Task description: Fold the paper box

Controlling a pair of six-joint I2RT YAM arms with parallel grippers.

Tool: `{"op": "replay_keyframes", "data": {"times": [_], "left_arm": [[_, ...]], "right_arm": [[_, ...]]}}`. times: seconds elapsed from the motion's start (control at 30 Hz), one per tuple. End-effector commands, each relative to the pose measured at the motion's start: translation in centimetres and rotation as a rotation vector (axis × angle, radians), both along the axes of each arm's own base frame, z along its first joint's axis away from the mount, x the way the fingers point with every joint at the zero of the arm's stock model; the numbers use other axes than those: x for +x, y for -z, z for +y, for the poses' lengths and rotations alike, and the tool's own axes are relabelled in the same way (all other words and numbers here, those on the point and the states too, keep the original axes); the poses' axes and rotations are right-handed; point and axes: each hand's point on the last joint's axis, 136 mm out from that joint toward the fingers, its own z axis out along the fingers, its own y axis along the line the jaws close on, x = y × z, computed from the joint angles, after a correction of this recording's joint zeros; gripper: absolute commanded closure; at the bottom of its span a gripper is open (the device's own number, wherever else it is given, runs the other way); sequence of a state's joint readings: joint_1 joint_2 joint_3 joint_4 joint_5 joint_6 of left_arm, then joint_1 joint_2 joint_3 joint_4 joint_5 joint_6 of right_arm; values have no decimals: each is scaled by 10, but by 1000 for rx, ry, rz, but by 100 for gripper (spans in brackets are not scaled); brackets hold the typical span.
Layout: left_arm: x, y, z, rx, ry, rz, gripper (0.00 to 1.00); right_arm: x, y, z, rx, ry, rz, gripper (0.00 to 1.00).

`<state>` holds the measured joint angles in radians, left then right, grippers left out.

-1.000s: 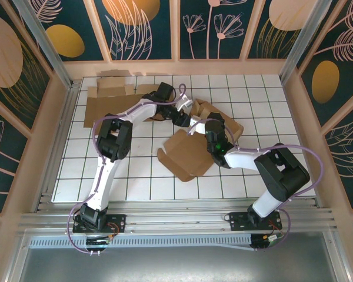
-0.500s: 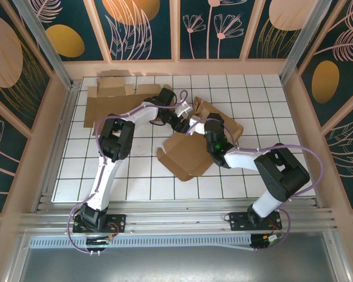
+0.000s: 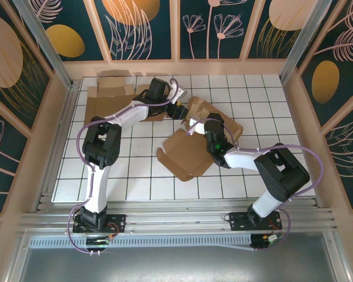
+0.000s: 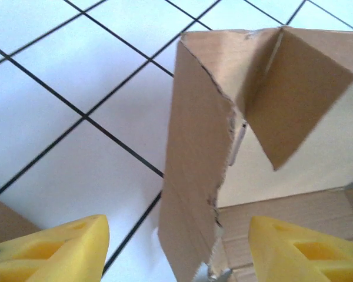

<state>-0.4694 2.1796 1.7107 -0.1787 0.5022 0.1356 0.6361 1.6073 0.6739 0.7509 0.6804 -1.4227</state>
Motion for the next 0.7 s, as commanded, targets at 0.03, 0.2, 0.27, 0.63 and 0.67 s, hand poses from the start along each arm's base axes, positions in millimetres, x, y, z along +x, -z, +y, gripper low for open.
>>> {"op": "replay_keyframes", "data": {"times": [0.03, 0.2, 0.27, 0.63, 0.67], "left_arm": [[22, -11, 11, -14, -26, -57, 36], [53, -16, 28, -134, -53, 55, 36], [64, -8, 22, -146, -73, 105, 37], [56, 17, 4, -255, -3, 242, 42], [54, 17, 4, -248, 9, 244, 43]], "right_arm": [[2, -8, 8, 31, -13, -9, 86], [0, -9, 8, 32, -17, -23, 86], [-1, -14, 9, 32, -29, -53, 86], [-16, -55, 23, -152, -93, -301, 86], [-18, -59, 25, -155, -97, -312, 86]]}}
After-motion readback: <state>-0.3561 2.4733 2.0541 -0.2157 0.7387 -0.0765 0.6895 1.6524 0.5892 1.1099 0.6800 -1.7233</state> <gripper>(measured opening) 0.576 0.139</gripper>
